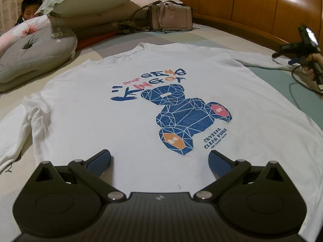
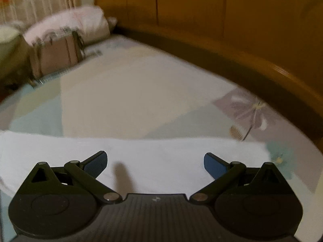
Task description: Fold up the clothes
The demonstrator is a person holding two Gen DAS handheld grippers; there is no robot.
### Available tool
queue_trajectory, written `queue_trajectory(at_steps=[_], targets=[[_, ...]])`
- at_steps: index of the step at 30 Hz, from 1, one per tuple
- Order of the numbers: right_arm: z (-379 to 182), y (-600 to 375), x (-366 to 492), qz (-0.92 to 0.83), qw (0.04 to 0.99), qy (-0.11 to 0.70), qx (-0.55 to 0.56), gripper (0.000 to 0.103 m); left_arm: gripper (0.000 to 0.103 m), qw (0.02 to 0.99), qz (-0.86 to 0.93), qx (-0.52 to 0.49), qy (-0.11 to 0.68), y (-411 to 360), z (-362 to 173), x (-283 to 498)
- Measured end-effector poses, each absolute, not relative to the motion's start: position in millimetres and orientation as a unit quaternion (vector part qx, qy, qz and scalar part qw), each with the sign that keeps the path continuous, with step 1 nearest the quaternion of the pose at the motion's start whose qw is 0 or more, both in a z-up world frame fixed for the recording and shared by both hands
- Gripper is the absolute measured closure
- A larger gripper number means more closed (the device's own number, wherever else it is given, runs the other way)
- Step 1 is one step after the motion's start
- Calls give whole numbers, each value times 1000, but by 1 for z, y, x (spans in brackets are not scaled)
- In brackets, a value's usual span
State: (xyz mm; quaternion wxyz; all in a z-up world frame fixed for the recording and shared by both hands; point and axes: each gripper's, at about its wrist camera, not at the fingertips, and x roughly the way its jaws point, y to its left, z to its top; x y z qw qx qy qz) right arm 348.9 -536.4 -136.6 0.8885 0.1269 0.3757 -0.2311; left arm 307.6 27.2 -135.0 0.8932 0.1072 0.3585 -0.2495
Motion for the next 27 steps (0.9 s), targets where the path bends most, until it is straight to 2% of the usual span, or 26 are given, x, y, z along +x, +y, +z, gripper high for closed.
queue_trajectory(at_steps=[5, 10, 14, 21, 27], targets=[[-123, -515, 338, -226, 893, 365, 133, 0, 1, 894, -246, 111, 357, 27, -133, 306], [-80, -437, 316, -106, 931, 333, 102, 0, 1, 895, -243, 113, 355, 26, -129, 304], [-64, -350, 303, 16, 939, 338, 66, 0, 1, 893, -241, 116, 362, 25, -131, 305], [-100, -213, 271, 143, 907, 396, -14, 0, 1, 892, -240, 112, 367, 30, -131, 306], [-131, -176, 217, 124, 894, 427, -56, 0, 1, 893, -236, 113, 365, 29, -129, 305]])
